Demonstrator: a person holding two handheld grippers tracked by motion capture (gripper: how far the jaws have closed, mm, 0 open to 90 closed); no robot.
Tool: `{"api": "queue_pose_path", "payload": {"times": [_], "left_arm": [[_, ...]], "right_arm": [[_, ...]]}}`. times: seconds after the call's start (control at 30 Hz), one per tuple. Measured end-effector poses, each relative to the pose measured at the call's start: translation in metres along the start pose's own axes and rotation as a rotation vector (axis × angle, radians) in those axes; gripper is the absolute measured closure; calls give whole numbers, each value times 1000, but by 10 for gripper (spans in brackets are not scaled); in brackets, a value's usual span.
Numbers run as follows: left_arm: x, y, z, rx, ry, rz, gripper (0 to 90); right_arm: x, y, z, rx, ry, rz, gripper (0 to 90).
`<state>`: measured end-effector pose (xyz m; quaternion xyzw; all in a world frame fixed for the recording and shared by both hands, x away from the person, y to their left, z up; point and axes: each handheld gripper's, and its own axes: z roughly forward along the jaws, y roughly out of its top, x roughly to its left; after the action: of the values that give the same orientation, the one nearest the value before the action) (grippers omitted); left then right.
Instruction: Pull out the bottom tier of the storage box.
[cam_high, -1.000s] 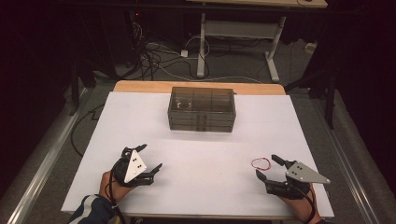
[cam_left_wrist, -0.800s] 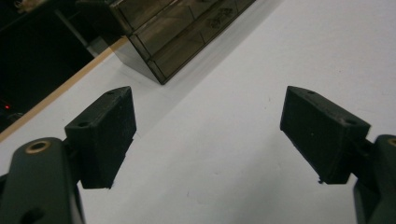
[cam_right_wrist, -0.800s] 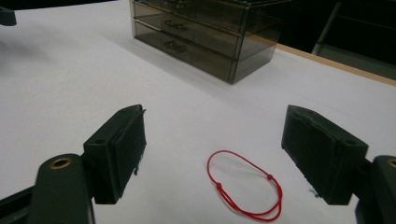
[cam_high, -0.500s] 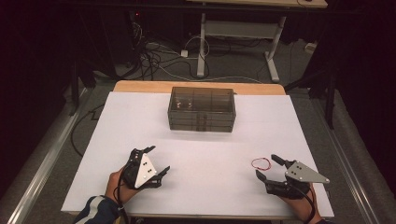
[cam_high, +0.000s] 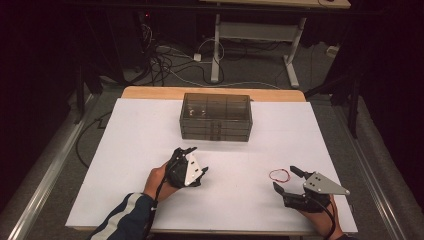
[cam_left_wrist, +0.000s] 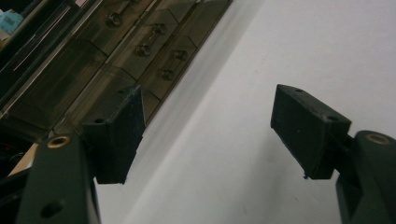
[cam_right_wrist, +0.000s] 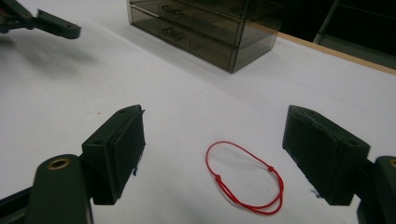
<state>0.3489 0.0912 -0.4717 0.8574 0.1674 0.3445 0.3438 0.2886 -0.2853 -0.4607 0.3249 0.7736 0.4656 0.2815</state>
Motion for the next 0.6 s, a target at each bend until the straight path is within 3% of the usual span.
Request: {"api": "queue_pose_path", "payload": {"times": [0.17,0.23,0.37,0.4,0.43,0.47,0.5,0.6], "left_arm": [[4,5,22,32,27,45,390],[4,6,26,40,48,59,396],[-1,7,46,57,145,209,493],[-1,7,46,57,145,209,502],[-3,8,56,64,154,249,532],[-3,8,56,64,154,249,533],[-2,10,66,125,145,279,532],[0,12,78,141,175,286,533]], "right_arm": [[0,0,0,-2,1,0,217],[0,0,0,-2,1,0,217],[1,0,1,3,-4,2,217],[1,0,1,3,-4,2,217],[1,0,1,5,-6,2,218],[1,0,1,6,-4,2,217],[2,0,1,8,-6,0,217],[2,0,2,8,-9,-1,219]]}}
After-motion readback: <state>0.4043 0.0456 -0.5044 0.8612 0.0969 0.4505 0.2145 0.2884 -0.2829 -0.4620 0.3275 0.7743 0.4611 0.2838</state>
